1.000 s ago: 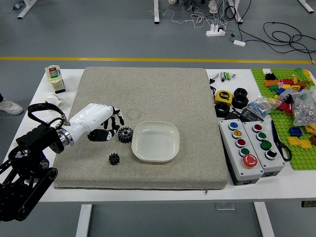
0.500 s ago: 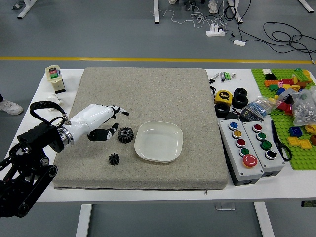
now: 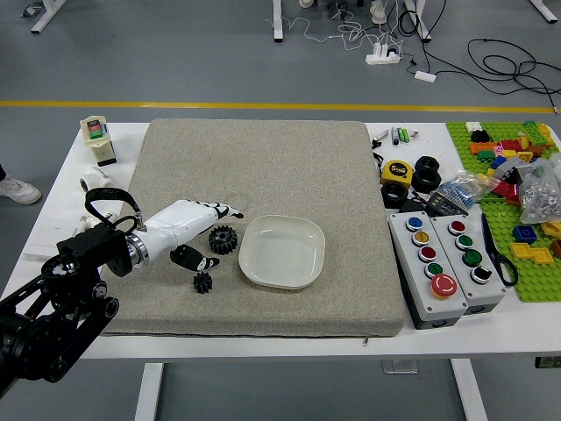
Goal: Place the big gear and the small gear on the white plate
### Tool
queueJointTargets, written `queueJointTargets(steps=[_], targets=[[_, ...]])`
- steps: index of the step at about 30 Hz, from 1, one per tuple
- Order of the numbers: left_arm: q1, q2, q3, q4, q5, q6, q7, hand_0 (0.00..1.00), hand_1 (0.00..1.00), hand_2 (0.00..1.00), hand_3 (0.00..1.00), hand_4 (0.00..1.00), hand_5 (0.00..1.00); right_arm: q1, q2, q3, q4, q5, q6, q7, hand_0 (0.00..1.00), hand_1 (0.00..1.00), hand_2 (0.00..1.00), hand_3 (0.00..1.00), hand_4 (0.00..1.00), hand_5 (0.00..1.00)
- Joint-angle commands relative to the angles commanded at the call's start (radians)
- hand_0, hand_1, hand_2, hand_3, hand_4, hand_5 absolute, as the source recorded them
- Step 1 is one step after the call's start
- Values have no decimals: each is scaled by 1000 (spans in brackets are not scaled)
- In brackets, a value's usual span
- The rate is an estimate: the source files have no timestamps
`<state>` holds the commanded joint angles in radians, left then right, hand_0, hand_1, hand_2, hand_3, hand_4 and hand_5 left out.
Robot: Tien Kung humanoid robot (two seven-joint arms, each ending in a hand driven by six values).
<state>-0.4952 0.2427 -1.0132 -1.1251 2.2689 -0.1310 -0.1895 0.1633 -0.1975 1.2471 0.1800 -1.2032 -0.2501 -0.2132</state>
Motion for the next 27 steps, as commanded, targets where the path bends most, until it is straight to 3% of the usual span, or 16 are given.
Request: queueJointTargets(steps=[8,10,11,16,17,22,23,27], targets=[[-20,-21,4,48,0,20,2,679,791,867,849,753,22,-2,0,-5,0,3,0,0,656,666,748,558,753,614],[-31,-26,10,68,0,16,3,679,791,867,849,753,22,-2,0,-6,0,4,0,0,656,666,748,558,753,614],[-35,-27,11,74,0,14,3,614,746,821,821,682,13,-1,0,-7,0,4,0,0,657,666,748,557,754,613],[-58,-27,25,108,0,-18,7,614,746,821,821,682,13,3,-2,-11,0,11,0,1,657,666,748,557,754,613],[-60,-27,26,111,0,-20,8,602,734,798,777,643,10,4,-2,-11,0,11,0,1,657,666,748,558,754,613],[-65,-27,30,124,0,-20,9,602,734,798,777,643,10,6,-2,-10,0,12,0,1,657,666,748,558,754,613],[-65,-27,30,124,0,-19,10,507,657,742,715,403,2,6,-2,-10,0,12,0,1,657,666,748,558,754,613],[-67,-27,28,126,0,-17,16,507,657,742,715,403,2,7,-2,-8,0,9,0,0,657,666,748,558,754,613]])
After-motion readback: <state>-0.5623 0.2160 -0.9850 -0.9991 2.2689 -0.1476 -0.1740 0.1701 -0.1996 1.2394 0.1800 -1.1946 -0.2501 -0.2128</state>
